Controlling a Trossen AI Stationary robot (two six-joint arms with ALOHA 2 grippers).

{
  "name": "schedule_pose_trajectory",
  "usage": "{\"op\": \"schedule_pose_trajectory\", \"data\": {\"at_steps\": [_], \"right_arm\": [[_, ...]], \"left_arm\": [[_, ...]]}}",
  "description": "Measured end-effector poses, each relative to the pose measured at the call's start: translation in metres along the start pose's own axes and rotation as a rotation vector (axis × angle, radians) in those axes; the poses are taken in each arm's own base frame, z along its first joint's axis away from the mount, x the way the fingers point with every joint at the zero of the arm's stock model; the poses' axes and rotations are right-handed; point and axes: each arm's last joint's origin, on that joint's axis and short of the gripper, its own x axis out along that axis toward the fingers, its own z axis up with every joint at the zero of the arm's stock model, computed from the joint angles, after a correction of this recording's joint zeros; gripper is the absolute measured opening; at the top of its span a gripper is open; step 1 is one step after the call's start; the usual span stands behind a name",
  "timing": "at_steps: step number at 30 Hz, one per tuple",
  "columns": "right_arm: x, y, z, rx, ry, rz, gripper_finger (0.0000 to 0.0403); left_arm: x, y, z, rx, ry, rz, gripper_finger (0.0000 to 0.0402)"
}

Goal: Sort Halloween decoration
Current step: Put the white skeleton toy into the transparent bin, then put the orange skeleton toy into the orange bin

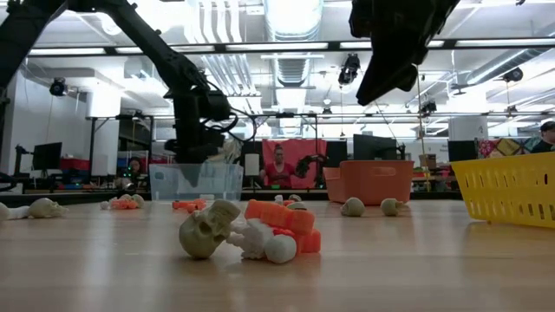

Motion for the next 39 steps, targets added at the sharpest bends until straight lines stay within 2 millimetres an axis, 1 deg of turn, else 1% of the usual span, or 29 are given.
{"op": "schedule_pose_trajectory", "data": {"at_steps": [8, 12, 16, 22, 26, 29, 31, 35, 39], "right_arm": [[0.000, 0.001, 0.001, 0.002, -0.013, 0.005, 0.0086], [0.000, 0.001, 0.001, 0.002, -0.013, 0.006, 0.0082], [0.000, 0.001, 0.001, 0.002, -0.013, 0.006, 0.0077], [0.000, 0.001, 0.001, 0.010, -0.014, 0.006, 0.0082], [0.000, 0.001, 0.001, 0.011, -0.015, 0.007, 0.0086], [0.000, 0.001, 0.002, 0.011, -0.019, 0.008, 0.0085], [0.000, 0.001, 0.002, 0.016, -0.020, 0.009, 0.0082], [0.000, 0.001, 0.002, 0.018, -0.020, 0.009, 0.0076], [0.000, 0.001, 0.002, 0.018, -0.020, 0.009, 0.0073]], "left_arm": [[0.000, 0.000, -0.002, -0.009, 0.021, 0.005, 0.0086], [-0.001, 0.000, -0.003, -0.015, 0.032, 0.003, 0.0098], [-0.005, -0.001, -0.003, -0.031, 0.037, 0.000, 0.0100], [-0.025, -0.007, -0.007, -0.033, 0.019, -0.014, 0.0100], [-0.046, -0.014, -0.011, -0.036, -0.005, -0.018, 0.0100], [-0.063, -0.023, -0.014, -0.041, -0.040, -0.030, 0.0100], [-0.075, -0.033, -0.016, -0.027, -0.075, -0.056, 0.0100], [-0.095, -0.058, -0.022, 0.030, -0.133, -0.112, 0.0100], [-0.110, -0.086, -0.034, 0.097, -0.181, -0.147, 0.0100]]}}
